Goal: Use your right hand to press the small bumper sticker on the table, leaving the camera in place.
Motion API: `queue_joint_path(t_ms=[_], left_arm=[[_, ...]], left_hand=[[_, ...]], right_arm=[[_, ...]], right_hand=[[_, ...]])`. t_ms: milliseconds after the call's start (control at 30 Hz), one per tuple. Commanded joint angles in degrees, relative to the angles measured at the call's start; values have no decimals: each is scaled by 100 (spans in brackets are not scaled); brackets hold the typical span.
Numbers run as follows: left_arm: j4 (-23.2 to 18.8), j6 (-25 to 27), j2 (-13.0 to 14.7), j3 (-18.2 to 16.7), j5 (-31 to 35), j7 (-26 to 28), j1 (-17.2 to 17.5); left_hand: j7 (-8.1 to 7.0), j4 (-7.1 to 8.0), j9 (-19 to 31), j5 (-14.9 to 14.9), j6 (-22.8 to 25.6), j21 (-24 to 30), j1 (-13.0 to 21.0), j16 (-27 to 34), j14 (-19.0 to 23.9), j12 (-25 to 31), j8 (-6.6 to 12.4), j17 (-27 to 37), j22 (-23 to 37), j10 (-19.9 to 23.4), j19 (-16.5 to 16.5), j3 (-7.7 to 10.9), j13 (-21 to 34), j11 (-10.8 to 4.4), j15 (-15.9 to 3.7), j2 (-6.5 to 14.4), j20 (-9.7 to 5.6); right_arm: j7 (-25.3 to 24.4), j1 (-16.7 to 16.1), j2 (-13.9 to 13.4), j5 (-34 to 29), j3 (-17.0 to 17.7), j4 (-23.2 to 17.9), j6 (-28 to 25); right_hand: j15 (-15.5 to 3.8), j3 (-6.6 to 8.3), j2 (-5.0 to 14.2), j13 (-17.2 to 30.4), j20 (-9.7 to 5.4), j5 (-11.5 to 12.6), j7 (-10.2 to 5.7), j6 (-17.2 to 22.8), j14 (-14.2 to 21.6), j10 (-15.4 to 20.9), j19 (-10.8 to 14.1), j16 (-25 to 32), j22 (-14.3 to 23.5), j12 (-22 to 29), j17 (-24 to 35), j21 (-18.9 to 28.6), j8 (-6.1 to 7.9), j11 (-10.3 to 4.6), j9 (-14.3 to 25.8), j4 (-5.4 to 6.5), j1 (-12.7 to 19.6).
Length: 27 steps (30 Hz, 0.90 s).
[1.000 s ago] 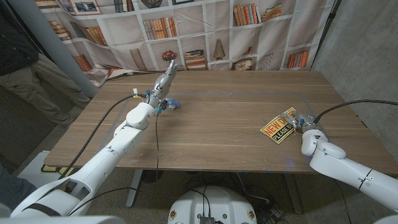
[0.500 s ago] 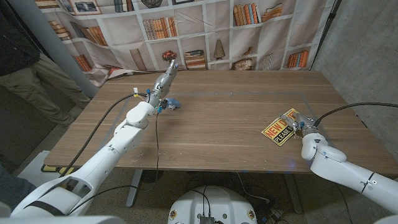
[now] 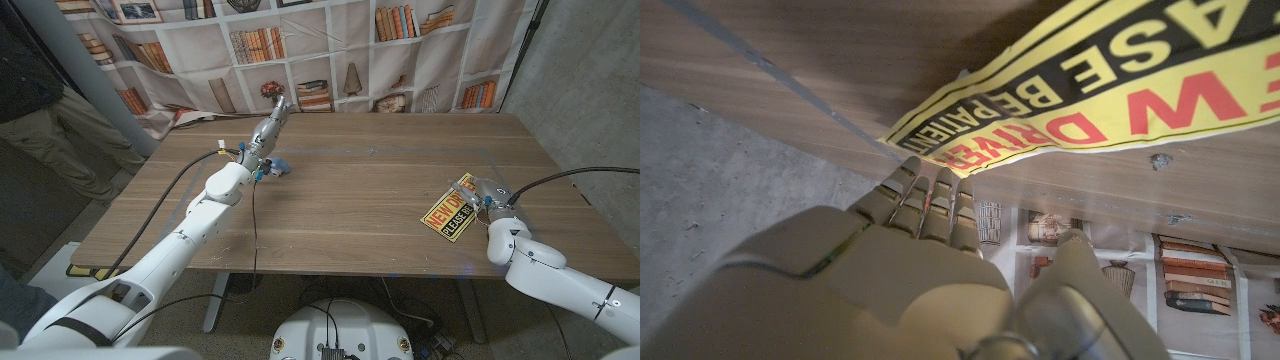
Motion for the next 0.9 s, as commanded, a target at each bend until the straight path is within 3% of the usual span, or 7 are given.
queue_joint_path(t_ms=[33, 300, 600, 900], left_arm=[[46, -6, -25, 23, 1, -61, -33], [69, -10, -35, 19, -2, -65, -31], [142, -20, -63, 34, 2, -112, -91], [155, -58, -69, 34, 7, -144, -114]], left_hand=[[2, -23, 11, 17, 21, -1, 51, -3, -8, -22, -3, 4, 13, 14, -32, -19, 14, -36, -17, 7, -20], [2, -23, 11, 17, 18, 0, 54, -4, -8, -27, -5, 4, 13, 3, -31, -19, 14, -30, -16, 8, -17], [9, -23, 12, 17, 16, -2, 57, -9, -21, -32, -7, 4, 13, -7, -38, -20, 14, -30, -11, 7, -29], [9, -23, 12, 16, 11, -2, 59, -9, -21, -32, -10, 4, 13, -7, -39, -19, 14, -33, -7, 8, -26]], right_arm=[[-138, -204, -94, -130, 132, -187, 115], [-422, -728, -249, -135, 448, -493, 416], [-640, -1316, -485, -259, 770, -851, 721], [-735, -1765, -574, -310, 1017, -862, 1198]], right_hand=[[2, -3, -3, -3, -173, 30, 11, -28, -37, -21, -36, 4, 11, 5, 11, 4, -7, -11, 10, -27, 69], [-82, 3, -14, -3, -196, 25, -22, 192, 217, 236, 212, 114, 7, 107, 7, 109, 75, -89, 10, -45, 93], [-97, 12, -10, -4, -204, 26, -82, 250, 267, 287, 256, 117, 6, 120, 4, 121, 87, -140, 11, -55, 111], [-126, 28, -2, -4, -219, 28, -150, 371, 357, 352, 328, 132, 4, 136, 3, 139, 118, -194, 11, -73, 144]])
